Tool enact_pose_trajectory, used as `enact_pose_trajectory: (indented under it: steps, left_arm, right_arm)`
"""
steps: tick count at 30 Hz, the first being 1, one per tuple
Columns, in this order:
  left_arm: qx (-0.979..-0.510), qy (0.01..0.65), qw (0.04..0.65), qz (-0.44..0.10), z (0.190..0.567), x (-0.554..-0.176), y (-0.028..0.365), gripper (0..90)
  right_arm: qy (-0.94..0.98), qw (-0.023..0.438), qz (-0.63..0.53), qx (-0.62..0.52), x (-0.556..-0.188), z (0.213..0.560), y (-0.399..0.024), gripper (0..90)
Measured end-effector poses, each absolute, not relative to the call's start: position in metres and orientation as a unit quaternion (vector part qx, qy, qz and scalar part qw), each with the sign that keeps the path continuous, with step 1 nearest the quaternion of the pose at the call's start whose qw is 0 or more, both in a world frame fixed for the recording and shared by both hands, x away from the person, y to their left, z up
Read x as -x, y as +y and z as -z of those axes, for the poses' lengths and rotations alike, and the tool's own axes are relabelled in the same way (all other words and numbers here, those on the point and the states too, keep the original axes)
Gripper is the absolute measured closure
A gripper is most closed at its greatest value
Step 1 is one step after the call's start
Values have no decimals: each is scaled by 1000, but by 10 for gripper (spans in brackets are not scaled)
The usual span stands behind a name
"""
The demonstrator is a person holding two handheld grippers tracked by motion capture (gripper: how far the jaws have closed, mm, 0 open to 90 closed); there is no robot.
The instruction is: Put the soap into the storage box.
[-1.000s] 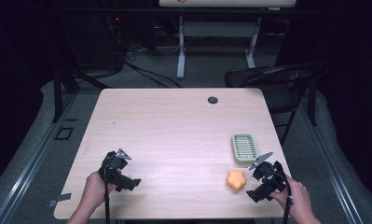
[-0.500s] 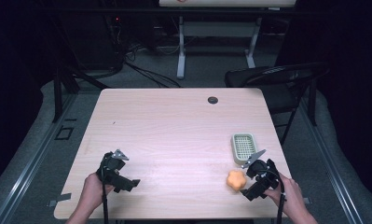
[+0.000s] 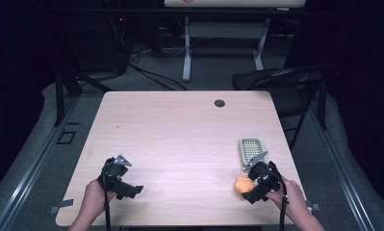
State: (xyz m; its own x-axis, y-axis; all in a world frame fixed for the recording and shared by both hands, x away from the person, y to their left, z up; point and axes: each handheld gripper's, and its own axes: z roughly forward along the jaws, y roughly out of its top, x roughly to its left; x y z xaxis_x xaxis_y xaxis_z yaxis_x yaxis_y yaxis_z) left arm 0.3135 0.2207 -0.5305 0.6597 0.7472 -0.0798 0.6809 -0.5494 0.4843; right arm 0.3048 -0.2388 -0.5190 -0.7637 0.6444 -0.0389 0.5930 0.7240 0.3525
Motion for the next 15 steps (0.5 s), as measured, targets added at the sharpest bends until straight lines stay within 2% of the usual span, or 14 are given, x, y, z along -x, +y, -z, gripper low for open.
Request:
enact_pose_trajectory:
  steps: [15]
  left_arm:
    - [-881, 401, 241, -67, 530, -314, 216, 1]
  right_arm:
    - [925, 60, -159, -339, -315, 532, -230, 32]
